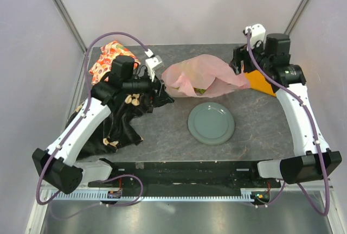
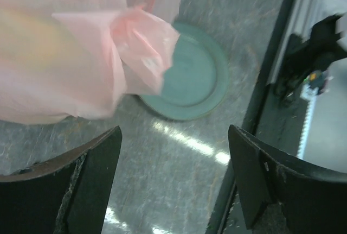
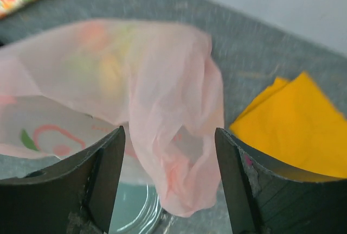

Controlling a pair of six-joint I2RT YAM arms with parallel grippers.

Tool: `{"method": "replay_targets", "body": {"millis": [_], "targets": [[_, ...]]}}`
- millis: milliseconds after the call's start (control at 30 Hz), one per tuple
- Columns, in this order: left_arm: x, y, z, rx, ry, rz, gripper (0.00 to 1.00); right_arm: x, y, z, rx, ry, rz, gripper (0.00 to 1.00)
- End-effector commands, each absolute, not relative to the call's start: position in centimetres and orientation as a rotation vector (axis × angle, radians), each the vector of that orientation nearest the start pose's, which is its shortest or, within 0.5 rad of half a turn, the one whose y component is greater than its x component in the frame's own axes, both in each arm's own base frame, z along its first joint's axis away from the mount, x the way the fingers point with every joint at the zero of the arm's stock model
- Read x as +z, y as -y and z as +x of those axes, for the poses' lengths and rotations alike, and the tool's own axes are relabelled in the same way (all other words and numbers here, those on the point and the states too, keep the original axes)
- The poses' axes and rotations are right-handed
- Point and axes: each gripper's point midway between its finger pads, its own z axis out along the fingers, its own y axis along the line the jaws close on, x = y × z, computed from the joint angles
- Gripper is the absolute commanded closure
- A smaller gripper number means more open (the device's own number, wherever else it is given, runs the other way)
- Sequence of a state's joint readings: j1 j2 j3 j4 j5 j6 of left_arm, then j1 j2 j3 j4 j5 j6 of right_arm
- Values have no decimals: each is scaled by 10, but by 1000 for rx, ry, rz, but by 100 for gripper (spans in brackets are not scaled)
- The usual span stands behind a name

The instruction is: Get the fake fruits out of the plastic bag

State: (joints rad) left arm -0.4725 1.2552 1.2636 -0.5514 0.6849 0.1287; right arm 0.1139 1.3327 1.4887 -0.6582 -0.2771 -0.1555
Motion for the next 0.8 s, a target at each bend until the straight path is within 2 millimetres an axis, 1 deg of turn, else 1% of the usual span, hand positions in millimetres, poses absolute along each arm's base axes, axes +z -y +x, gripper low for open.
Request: {"method": "replay_targets", "body": {"millis": [0,33,100,133,167,200,267,300,333,367,433,467,500,533,567,600,633,667,733,767], "targets": [[325,267,245,-1164,-1870,818,13,382,-96,372,298,-1840,-487,25],[323,271,250,-1191,-1890,783,14,385,-98,373,311,-1834,-487,25],[334,279,256,-1243,-1876,738,15,391,-102,372,331,-1820,-488,27],[333,282,261,-1248,-1881,720,16,392,-106,370,350,-1813,-503,28],[333,286,271,-1250,-1899,685,16,392,-114,366,399,-1806,-537,29],[331,286,284,-1215,-1904,651,16,384,-120,363,437,-1820,-558,32],[330,293,299,-1197,-1891,642,7,370,-130,357,500,-1859,-583,36],[333,297,307,-1180,-1861,643,3,354,-136,353,542,-1897,-594,39],[334,303,310,-1173,-1843,660,1,344,-140,350,564,-1924,-609,43],[332,309,321,-1136,-1828,676,1,325,-142,344,589,-1978,-626,45],[331,322,326,-1116,-1804,713,1,306,-144,339,598,-2017,-682,50],[336,326,331,-1090,-1778,732,1,294,-144,334,607,-2053,-701,51],[326,328,342,-1049,-1809,714,1,286,-144,334,609,-2074,-715,53],[326,330,346,-1025,-1815,703,1,281,-143,333,595,-2079,-750,54],[335,328,354,-990,-1809,668,1,278,-142,332,593,-2094,-761,55],[337,328,356,-979,-1815,658,1,274,-141,333,591,-2108,-774,56],[337,326,356,-971,-1827,653,1,273,-142,333,589,-2105,-793,56],[343,326,355,-967,-1815,661,1,274,-142,333,591,-2102,-804,56],[350,326,348,-994,-1797,682,1,269,-145,333,616,-2109,-820,57],[356,329,340,-1043,-1783,706,1,266,-146,332,627,-2116,-824,58]]}}
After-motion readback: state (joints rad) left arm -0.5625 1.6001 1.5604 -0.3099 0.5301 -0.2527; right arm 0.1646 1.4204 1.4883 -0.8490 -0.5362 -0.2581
